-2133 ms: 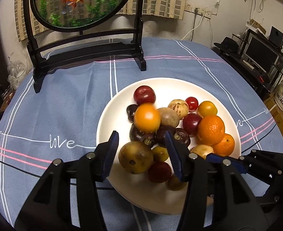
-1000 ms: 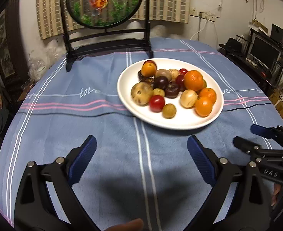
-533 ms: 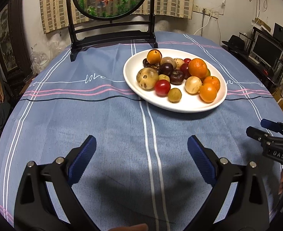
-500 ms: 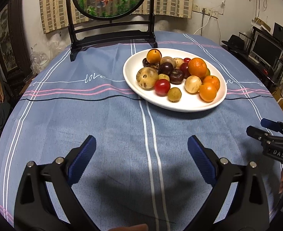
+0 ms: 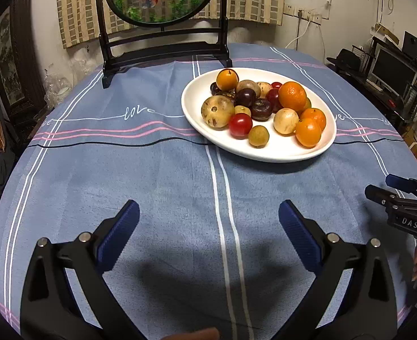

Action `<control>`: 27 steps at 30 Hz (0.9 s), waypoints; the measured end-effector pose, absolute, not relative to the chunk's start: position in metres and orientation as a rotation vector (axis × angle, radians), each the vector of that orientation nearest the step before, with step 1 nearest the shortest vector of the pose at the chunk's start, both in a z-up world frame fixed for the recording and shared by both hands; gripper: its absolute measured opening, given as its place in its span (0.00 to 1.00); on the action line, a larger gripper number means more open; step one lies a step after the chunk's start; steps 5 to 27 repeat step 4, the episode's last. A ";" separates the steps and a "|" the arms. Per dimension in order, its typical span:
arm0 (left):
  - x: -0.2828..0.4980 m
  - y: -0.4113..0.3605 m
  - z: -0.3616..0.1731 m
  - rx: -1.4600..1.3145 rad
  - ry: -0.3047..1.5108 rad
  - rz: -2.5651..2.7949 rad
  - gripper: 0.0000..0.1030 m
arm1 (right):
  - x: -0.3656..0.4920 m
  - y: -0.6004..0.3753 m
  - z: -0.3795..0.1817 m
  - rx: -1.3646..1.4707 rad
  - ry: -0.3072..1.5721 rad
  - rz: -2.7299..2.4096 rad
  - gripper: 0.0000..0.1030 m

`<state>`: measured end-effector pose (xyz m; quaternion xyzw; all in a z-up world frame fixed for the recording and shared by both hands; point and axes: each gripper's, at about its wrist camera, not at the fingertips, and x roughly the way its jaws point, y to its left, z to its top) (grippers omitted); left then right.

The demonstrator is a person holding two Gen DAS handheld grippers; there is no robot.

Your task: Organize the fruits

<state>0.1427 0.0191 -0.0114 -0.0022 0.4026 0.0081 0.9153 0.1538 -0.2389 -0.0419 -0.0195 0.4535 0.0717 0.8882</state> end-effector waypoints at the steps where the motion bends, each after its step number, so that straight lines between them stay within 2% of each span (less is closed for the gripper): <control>1: 0.143 0.020 -0.012 -0.001 0.831 0.022 0.97 | 0.155 -0.240 -0.043 -0.040 0.947 0.144 0.66; 27: 0.146 0.022 -0.015 0.006 0.838 0.032 0.97 | 0.157 -0.244 -0.046 -0.038 0.957 0.134 0.66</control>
